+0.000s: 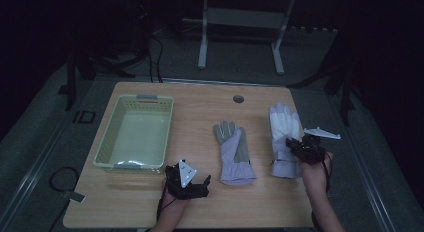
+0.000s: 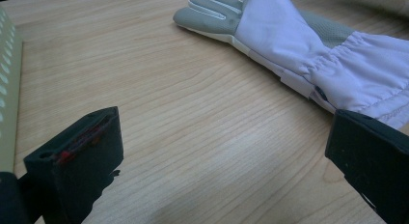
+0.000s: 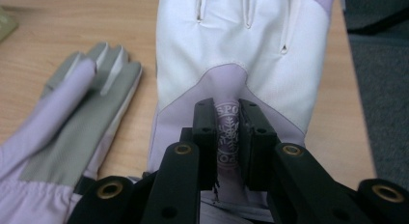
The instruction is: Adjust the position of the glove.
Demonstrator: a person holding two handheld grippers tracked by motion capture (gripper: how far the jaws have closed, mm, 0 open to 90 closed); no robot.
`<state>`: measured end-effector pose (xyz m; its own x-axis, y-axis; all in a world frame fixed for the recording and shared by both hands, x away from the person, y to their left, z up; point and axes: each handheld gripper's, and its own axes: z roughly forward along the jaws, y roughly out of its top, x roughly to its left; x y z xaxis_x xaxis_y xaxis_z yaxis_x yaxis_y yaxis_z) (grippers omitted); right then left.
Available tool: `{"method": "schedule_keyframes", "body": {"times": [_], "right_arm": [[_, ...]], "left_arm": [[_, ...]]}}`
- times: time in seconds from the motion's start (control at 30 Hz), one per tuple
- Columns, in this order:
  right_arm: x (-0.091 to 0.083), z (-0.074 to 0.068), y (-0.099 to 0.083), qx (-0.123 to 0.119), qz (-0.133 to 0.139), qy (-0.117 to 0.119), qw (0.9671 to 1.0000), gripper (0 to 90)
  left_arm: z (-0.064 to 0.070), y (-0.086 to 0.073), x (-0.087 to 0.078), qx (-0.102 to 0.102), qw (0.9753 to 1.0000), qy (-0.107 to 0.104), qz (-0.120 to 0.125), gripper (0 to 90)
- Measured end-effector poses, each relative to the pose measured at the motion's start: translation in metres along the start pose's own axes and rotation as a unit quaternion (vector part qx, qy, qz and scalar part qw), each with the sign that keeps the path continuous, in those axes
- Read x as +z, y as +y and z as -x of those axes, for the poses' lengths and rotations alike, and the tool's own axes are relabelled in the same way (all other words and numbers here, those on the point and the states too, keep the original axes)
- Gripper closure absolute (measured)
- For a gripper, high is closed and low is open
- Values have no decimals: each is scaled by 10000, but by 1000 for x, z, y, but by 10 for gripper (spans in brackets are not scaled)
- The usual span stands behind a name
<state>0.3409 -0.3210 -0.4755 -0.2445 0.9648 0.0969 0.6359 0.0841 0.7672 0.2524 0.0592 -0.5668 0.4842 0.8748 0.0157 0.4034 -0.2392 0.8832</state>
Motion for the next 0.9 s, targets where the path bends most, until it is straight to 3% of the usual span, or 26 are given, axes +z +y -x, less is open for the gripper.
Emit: {"method": "schedule_keyframes", "body": {"times": [0.3,0.57,0.7,0.9], "right_arm": [[29,5,-25,44,-400,-226,9989,779],[42,9,-31,11,-476,-325,9983,742],[45,11,-33,23,-443,-299,9986,677],[39,14,-28,-151,-436,-86,9989,581]], "left_arm": [[0,0,0,-4,10000,-17,-1,0],[0,0,0,-4,10000,-13,-9,0],[0,0,0,-3,10000,-7,-7,0],[0,0,0,-11,10000,-12,-7,0]]}}
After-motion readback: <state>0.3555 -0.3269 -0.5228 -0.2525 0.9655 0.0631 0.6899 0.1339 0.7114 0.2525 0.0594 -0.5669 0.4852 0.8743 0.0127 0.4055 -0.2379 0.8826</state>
